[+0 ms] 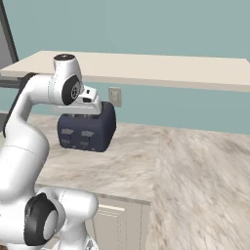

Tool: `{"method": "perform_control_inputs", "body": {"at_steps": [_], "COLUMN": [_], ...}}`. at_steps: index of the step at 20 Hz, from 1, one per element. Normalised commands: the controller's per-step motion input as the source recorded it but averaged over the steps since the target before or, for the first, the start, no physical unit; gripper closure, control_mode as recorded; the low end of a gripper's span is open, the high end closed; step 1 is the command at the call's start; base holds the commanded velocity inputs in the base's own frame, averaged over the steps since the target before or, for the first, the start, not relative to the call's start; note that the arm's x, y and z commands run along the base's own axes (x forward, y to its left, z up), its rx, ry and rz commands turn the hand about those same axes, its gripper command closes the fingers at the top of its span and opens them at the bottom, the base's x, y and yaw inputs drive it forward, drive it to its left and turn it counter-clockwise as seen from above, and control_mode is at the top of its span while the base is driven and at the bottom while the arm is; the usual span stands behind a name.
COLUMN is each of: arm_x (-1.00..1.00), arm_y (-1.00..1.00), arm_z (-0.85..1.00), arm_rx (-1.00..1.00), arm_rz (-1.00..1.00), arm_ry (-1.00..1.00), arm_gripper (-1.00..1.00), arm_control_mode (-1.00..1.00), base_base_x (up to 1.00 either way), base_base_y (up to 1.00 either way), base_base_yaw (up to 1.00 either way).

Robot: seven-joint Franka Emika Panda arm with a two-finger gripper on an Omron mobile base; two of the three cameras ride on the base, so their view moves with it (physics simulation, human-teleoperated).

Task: Start the toaster. Once the lever pops up, take the bread to the plate on the dining counter.

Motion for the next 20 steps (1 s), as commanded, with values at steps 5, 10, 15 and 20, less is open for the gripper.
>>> {"method": "perform_control_inputs", "body": {"at_steps": [5, 10, 15, 20], "arm_x": [-0.07, -0.02, 0.01, 0.02], "arm_y": [0.02, 0.33, 0.29, 0.05], "arm_z": [-0.04, -0.31, -0.28, -0.16], "arm_rx": [-0.01, 0.0, 0.0, 0.02], "arm_rz": [0.01, 0.0, 0.0, 0.0], "arm_ry": [-0.02, 0.01, 0.0, -0.02], "arm_gripper": [-1.0, -1.0, -1.0, -1.0], "arm_control_mode": [-1.0, -1.0, -1.0, -1.0], "base_base_x": [0.0, 0.0, 0.0, 0.0], "base_base_y": [0.0, 0.0, 0.0, 0.0], "base_base_yaw": [0.0, 0.0, 0.0, 0.0]}}
